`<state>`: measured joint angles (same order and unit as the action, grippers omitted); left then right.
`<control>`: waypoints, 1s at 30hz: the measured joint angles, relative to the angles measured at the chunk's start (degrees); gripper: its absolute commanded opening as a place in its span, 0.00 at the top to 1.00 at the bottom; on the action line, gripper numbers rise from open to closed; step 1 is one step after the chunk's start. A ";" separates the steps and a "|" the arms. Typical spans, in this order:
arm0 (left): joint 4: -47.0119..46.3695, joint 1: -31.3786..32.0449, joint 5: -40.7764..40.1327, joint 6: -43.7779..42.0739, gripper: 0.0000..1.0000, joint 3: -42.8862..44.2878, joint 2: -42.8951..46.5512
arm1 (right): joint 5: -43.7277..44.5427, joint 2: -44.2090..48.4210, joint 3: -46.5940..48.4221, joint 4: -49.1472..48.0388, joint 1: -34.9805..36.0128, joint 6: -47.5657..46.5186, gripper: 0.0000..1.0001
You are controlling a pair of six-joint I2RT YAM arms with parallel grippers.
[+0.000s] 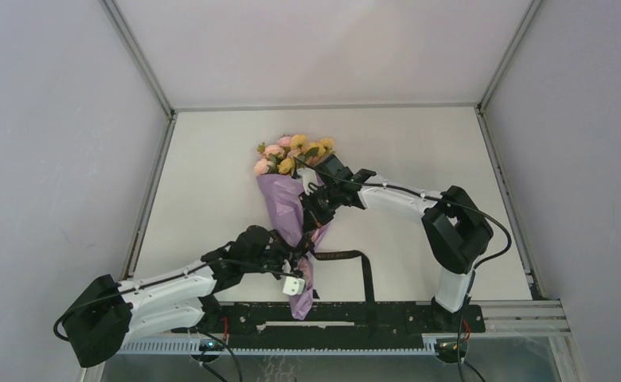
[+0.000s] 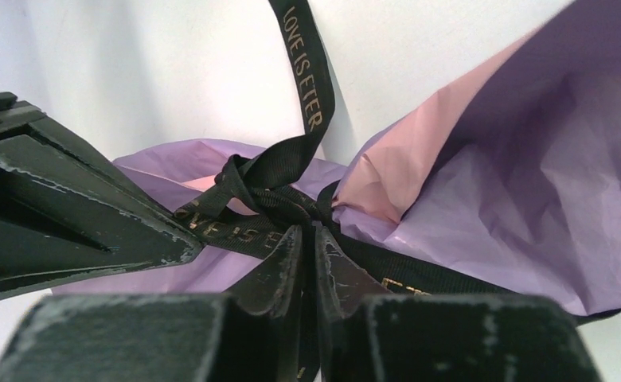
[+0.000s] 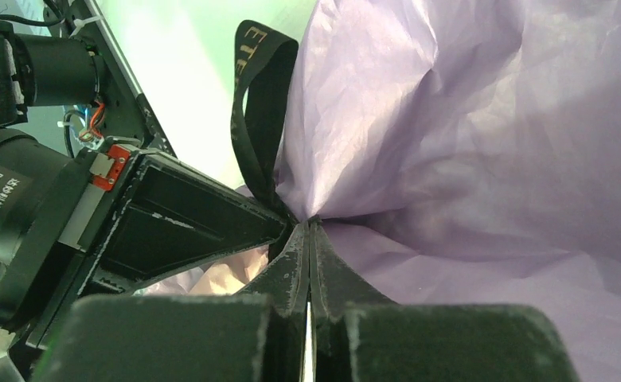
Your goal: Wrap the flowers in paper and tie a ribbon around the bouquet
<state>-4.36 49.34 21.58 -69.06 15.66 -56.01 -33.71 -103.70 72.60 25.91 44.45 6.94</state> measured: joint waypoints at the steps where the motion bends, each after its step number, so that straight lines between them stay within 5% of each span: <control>1: 0.46 0.00 -0.39 0.02 0.77 0.00 0.31 | 0.00 0.00 -0.33 -0.46 0.00 0.37 1.00; 6: 7.19 -0.02 -2.62 0.37 0.64 1.27 3.72 | 0.02 0.00 -1.97 -2.47 -0.28 2.05 1.00; 10: 17.88 -0.02 -3.19 -0.04 0.44 5.27 7.67 | 0.04 0.00 -3.15 -4.50 -0.90 3.23 1.00; 15: 29.38 -0.31 -3.52 0.02 0.36 10.34 9.35 | 0.20 0.00 -3.72 -5.79 -1.31 4.02 1.00; 22: 35.26 -4.81 -5.97 0.96 0.33 12.11 6.19 | 0.15 0.00 -4.76 -7.19 -1.31 4.98 1.00; 30: 29.75 -8.04 -8.15 -1.73 0.37 12.02 2.05 | 0.15 0.07 -5.05 -7.52 -1.29 5.49 1.00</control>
<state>25.39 41.30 13.43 -70.78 27.68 -53.95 -33.56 -103.63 67.55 18.39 43.16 12.43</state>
